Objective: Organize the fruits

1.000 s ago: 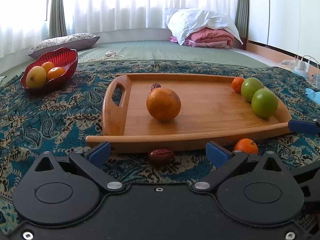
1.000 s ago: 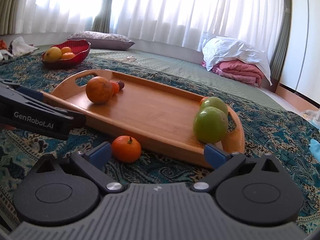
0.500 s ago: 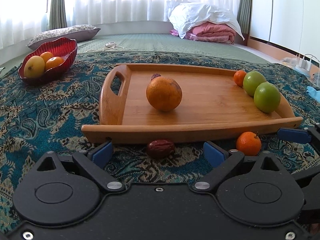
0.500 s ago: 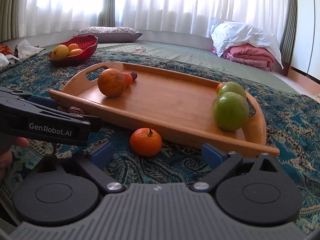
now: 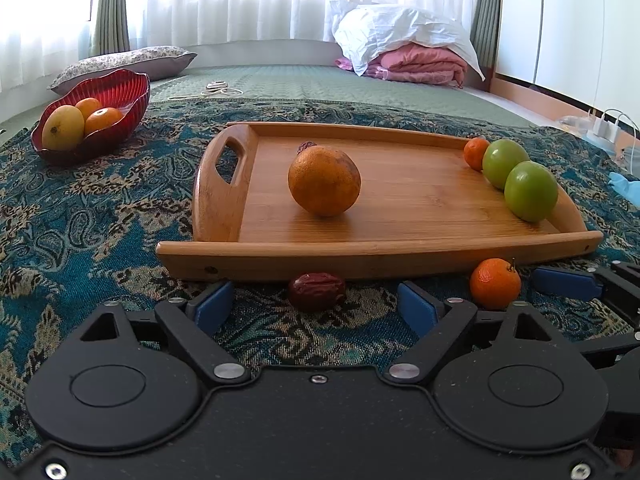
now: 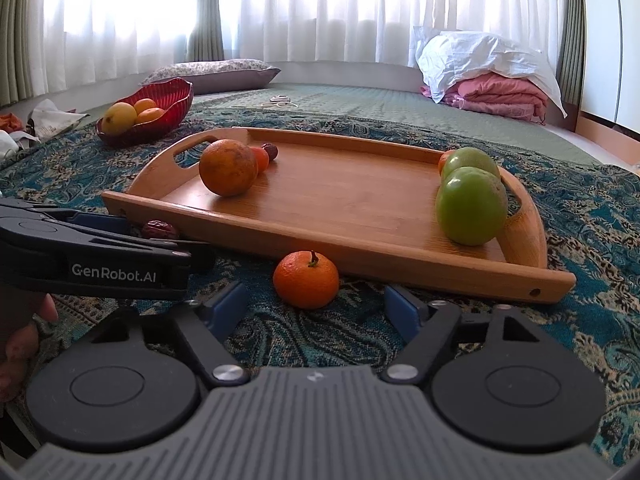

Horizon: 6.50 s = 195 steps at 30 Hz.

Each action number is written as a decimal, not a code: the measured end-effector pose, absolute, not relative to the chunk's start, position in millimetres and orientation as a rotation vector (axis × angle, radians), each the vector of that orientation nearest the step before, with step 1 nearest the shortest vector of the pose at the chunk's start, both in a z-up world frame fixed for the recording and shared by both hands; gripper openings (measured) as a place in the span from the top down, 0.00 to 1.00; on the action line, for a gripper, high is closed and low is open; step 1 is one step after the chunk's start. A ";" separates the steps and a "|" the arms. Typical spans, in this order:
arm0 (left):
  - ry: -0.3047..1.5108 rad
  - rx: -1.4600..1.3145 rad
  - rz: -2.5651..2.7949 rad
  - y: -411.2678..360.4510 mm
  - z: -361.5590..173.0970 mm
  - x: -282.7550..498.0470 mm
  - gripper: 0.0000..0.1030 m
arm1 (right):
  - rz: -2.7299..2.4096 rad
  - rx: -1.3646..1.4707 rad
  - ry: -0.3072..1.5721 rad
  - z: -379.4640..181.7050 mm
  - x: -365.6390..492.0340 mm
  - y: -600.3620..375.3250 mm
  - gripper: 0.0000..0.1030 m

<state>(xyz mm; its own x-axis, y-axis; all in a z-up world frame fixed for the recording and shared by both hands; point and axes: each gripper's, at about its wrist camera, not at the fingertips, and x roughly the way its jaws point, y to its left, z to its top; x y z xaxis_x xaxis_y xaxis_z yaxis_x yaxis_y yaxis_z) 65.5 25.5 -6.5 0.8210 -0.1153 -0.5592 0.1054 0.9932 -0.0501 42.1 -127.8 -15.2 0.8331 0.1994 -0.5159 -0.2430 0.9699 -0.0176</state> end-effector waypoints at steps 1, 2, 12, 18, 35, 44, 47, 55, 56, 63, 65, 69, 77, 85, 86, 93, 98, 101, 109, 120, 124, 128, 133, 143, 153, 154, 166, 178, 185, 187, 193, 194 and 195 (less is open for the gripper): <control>0.595 -0.018 -0.117 25.6 -6.8 65.4 0.17 | 0.238 -0.085 0.538 -15.3 41.9 -126.9 0.21; 0.594 -0.018 -0.118 25.7 -7.1 65.4 0.17 | 0.239 -0.086 0.537 -15.5 41.6 -125.9 0.23; 0.579 -0.039 -0.121 28.8 -8.4 64.2 0.23 | 0.234 -0.066 0.526 -17.2 40.0 -122.7 0.41; 0.573 -0.053 -0.113 31.1 -7.8 62.2 0.33 | 0.228 -0.050 0.519 -16.8 38.9 -123.4 0.49; 0.526 -0.044 -0.116 29.7 3.8 51.7 0.73 | 0.198 0.006 0.494 -9.3 33.0 -129.6 0.63; 0.485 -0.037 -0.144 20.2 23.6 55.5 0.73 | 0.174 0.032 0.462 2.4 34.0 -133.1 0.63; 0.497 -0.043 -0.152 17.8 25.8 62.5 0.73 | 0.169 0.038 0.450 8.6 37.1 -134.9 0.63; 0.516 -0.044 -0.203 1.9 29.3 77.9 0.73 | 0.125 0.022 0.441 17.7 57.8 -141.6 0.63; 0.517 -0.043 -0.212 -1.2 29.4 79.6 0.73 | 0.122 0.025 0.445 17.6 61.0 -143.3 0.63; 0.535 -0.060 -0.228 -16.3 28.0 99.2 0.73 | 0.101 0.035 0.480 14.6 81.3 -152.6 0.63; 0.536 -0.054 -0.230 -19.3 27.9 104.1 0.73 | 0.101 0.051 0.493 14.3 87.5 -156.2 0.63; 0.537 -0.049 -0.225 -23.6 25.9 113.2 0.73 | 0.092 0.058 0.504 13.4 97.2 -159.6 0.63; 0.556 -0.051 -0.204 -26.2 13.6 125.6 0.73 | 0.083 0.064 0.552 6.6 109.4 -160.9 0.63; 0.572 -0.057 -0.197 -27.8 7.5 131.5 0.73 | 0.071 0.073 0.580 2.6 114.2 -163.2 0.63; 0.574 -0.059 -0.196 -27.6 7.4 132.0 0.73 | 0.070 0.070 0.580 2.4 114.5 -163.0 0.63; 0.586 -0.050 -0.188 -28.5 7.4 134.0 0.73 | 0.065 0.053 0.579 1.8 115.5 -159.4 0.63; 0.590 -0.039 -0.183 -30.1 8.1 133.9 0.73 | 0.065 0.050 0.580 1.9 115.4 -158.9 0.62; 0.591 -0.037 -0.181 -30.6 8.1 133.7 0.73 | 0.065 0.049 0.581 1.9 115.3 -158.6 0.61; 0.590 -0.030 -0.179 -31.1 8.6 133.0 0.73 | 0.065 0.048 0.581 1.7 115.0 -157.6 0.59; 0.576 -0.022 -0.174 -30.3 13.8 129.3 0.68 | 0.063 0.062 0.585 3.6 111.4 -159.9 0.59; 0.572 -0.021 -0.178 -29.8 16.2 126.7 0.65 | 0.060 0.060 0.584 5.3 109.6 -160.3 0.58; 0.568 -0.021 -0.182 -29.3 18.6 124.1 0.63 | 0.056 0.061 0.583 6.7 107.0 -161.5 0.57; 0.563 -0.015 -0.186 -29.0 21.7 119.5 0.59 | 0.051 0.057 0.579 8.4 102.6 -162.9 0.54; 0.550 -0.016 -0.165 -20.5 30.4 99.7 0.37 | 0.033 0.019 0.543 16.5 85.2 -162.1 0.43; 0.543 -0.021 -0.153 -9.5 33.0 79.0 0.21 | 0.027 -0.005 0.540 16.5 68.7 -158.7 0.38; 0.543 -0.017 -0.151 -9.1 32.6 77.1 0.20 | 0.028 -0.006 0.543 15.5 67.2 -158.9 0.37; 0.577 -0.005 -0.131 -1.9 19.6 62.6 0.17 | 0.010 -0.012 0.553 6.6 51.3 -161.2 0.34; 0.624 0.027 -0.097 1.1 2.9 65.8 0.14 | -0.011 -0.030 0.596 -8.6 51.5 -161.2 0.30; 0.643 0.037 -0.091 1.3 -3.7 71.1 0.08 | -0.017 -0.043 0.597 -12.6 52.6 -159.0 0.25; 0.652 0.044 -0.086 0.6 -5.4 73.0 0.04 | -0.018 -0.047 0.598 -13.8 53.3 -158.3 0.24; 0.660 0.042 -0.073 0.1 -8.3 76.2 0.00 | -0.021 -0.062 0.596 -16.0 53.4 -156.7 0.22; 0.658 0.043 -0.074 0.2 -8.8 76.2 0.00 | -0.021 -0.061 0.596 -16.0 53.5 -156.7 0.21; 0.656 0.042 -0.074 0.6 -9.4 76.1 0.00 | -0.021 -0.062 0.597 -16.2 53.5 -156.6 0.21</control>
<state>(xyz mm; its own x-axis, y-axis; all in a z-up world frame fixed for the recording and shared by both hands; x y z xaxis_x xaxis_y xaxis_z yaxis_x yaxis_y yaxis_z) 76.1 0.6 -9.4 0.7897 -0.0559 -0.6109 0.0824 0.9965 0.0153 53.5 -156.6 -16.2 0.8271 -0.0376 -0.5608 0.0018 0.9979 -0.0643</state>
